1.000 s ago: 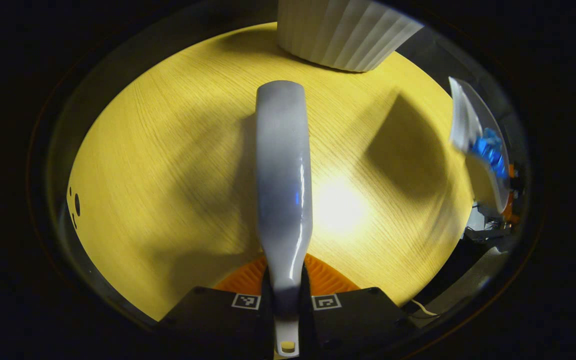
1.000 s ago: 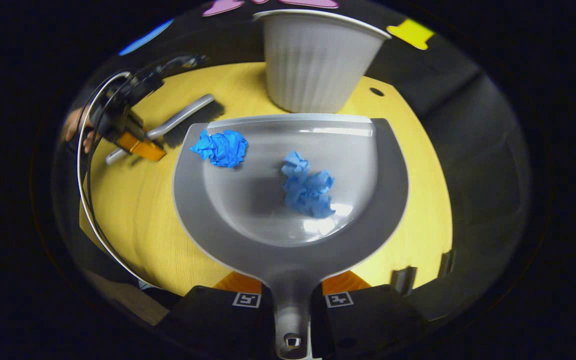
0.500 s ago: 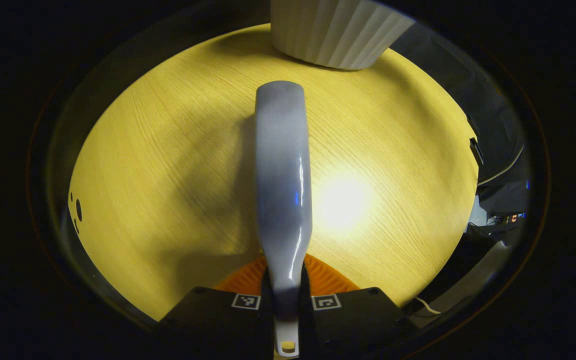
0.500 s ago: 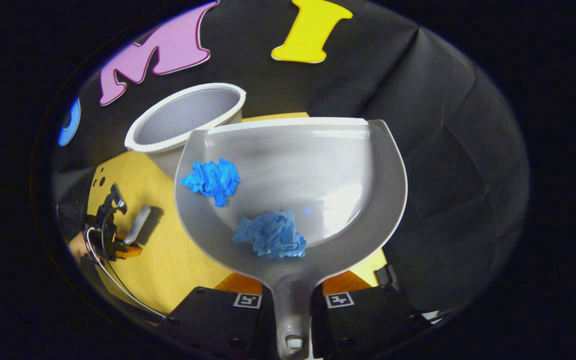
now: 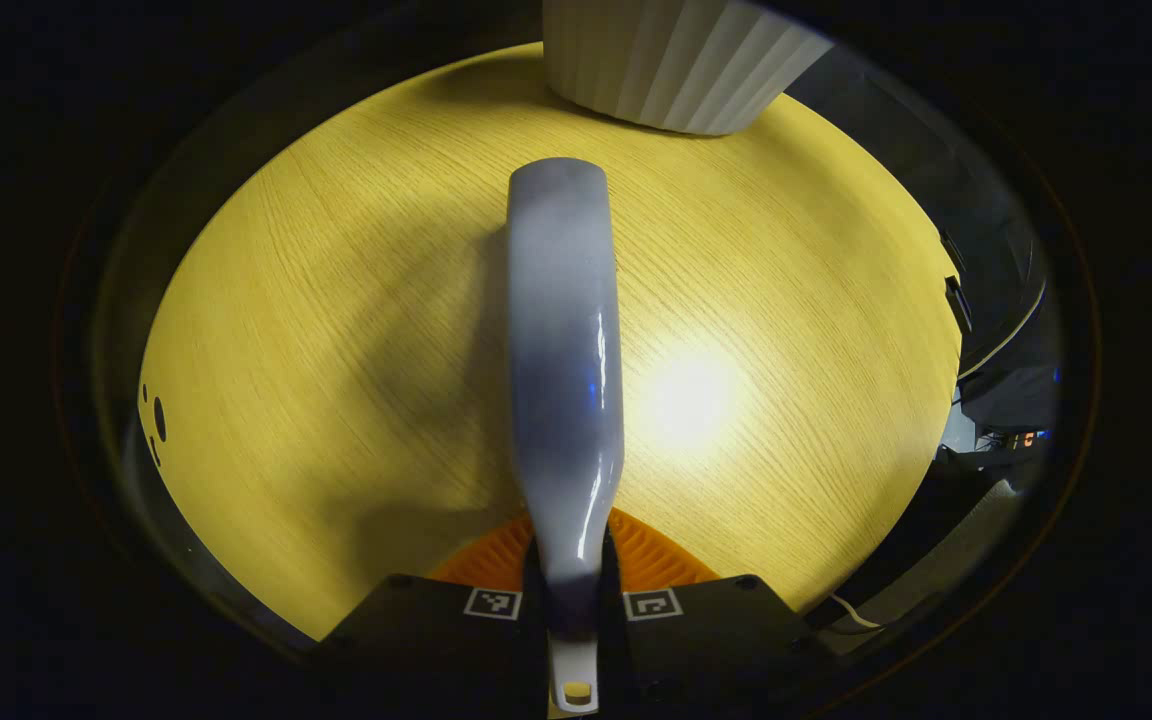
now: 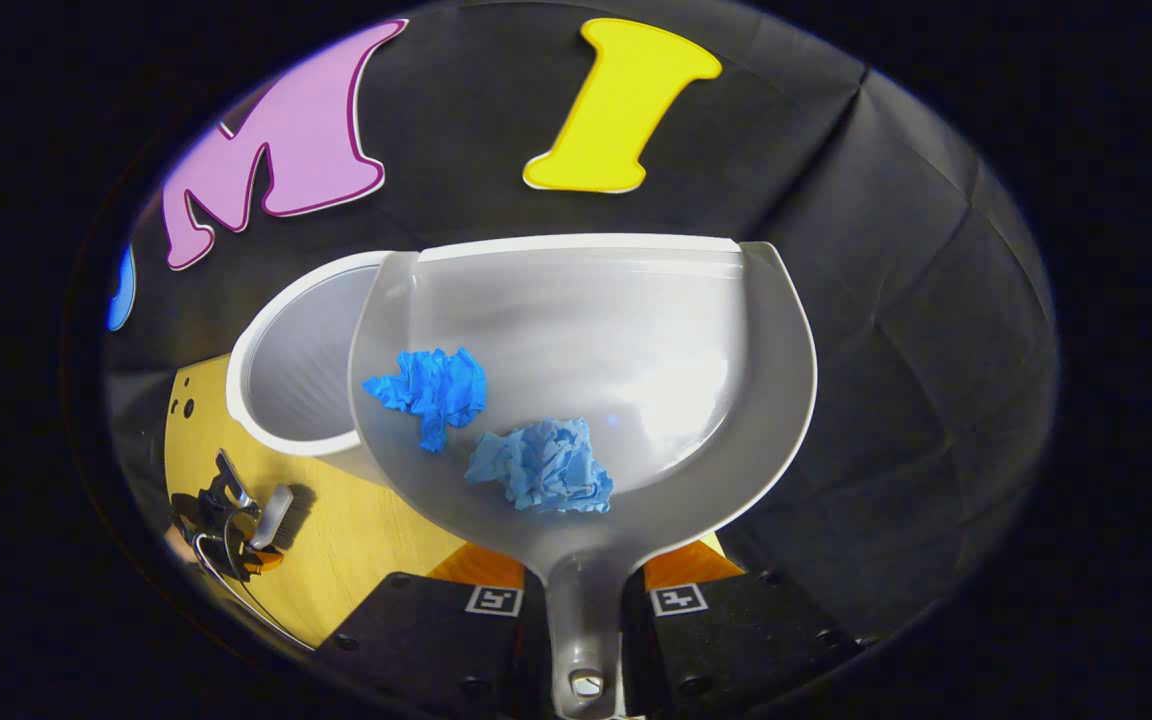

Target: Pick up the small broom and dustpan from the desktop, sweep the trash into the dustpan with the broom, and then empty the trash into the garbage bin.

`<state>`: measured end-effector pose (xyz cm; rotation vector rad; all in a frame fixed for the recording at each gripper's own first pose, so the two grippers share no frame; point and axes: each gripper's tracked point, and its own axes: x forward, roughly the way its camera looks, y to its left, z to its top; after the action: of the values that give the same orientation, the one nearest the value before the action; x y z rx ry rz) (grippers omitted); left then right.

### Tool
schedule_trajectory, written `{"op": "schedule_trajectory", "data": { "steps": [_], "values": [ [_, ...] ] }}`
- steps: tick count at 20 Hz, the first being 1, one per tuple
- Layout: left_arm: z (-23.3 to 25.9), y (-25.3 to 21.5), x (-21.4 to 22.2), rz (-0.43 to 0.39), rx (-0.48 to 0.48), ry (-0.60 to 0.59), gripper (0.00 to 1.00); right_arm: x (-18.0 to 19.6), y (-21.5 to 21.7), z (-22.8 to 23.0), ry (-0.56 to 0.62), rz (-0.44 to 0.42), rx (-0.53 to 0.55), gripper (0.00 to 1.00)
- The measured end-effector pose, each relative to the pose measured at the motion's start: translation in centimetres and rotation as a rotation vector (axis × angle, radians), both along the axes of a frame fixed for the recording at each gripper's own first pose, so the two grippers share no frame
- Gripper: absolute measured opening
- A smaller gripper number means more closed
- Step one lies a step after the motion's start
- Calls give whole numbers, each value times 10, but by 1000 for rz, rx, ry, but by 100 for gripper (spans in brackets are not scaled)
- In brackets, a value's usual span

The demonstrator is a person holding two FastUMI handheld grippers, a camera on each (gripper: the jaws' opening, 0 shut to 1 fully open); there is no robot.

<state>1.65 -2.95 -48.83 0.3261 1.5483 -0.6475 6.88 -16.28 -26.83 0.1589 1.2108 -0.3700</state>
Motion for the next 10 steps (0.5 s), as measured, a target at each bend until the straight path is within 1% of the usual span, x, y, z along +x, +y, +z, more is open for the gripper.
{"op": "schedule_trajectory", "data": {
  "steps": [5,6,7,10],
  "values": [
    [1,0,0,14,5,-5,23,47,16,-20,9,99,-42,31],
    [1,-1,0,17,5,-5,26,53,18,-22,8,128,-68,31],
    [2,-1,-1,20,5,-5,23,59,19,-22,1,163,-106,31],
    [3,-1,-2,23,9,-5,23,84,23,-23,-22,307,-254,31]
  ]
}}
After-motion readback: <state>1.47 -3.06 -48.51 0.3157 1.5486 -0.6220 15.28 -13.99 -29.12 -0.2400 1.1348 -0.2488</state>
